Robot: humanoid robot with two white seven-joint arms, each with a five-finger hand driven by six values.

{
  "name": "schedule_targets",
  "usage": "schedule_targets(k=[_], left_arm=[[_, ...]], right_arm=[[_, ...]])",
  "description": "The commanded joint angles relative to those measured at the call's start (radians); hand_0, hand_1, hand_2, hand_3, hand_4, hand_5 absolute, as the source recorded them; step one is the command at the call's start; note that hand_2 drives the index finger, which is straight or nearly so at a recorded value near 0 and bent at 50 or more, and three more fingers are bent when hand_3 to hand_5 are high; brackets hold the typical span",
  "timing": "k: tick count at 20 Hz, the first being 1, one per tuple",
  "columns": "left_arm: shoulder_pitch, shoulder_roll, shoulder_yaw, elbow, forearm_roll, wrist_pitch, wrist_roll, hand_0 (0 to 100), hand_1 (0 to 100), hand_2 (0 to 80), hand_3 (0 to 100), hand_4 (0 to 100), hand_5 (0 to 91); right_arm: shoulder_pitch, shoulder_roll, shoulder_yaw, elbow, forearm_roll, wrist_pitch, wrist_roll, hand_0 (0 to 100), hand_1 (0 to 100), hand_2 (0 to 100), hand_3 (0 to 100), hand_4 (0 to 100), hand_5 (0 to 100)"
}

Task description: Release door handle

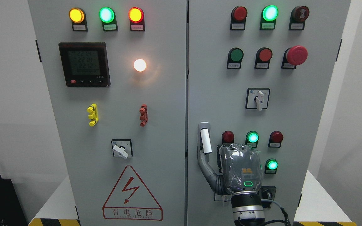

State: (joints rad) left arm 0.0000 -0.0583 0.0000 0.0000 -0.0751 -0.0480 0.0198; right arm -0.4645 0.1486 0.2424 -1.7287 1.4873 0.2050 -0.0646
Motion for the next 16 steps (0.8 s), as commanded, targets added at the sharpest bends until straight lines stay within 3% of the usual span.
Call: schedule_targets(k=[1, 16], left_arm=[[-0.003, 0.0, 0.002, 0.009, 0.0, 0.0, 0.0, 12, 39, 0.0, 0, 0, 0.0], [-0.003, 0.0, 0.002, 0.009, 0.0, 0.0, 0.0, 12, 39, 0.0, 0, 0, 0.0]], right_arm=[[0.001, 0.0, -0.005, -0.002, -0.001, 0.001, 0.0, 52, 10, 87, 100, 99, 100], [0.003, -0.001, -0.009, -0.003, -0.002, 0.001, -0.001, 52, 11, 87, 100, 100, 100]])
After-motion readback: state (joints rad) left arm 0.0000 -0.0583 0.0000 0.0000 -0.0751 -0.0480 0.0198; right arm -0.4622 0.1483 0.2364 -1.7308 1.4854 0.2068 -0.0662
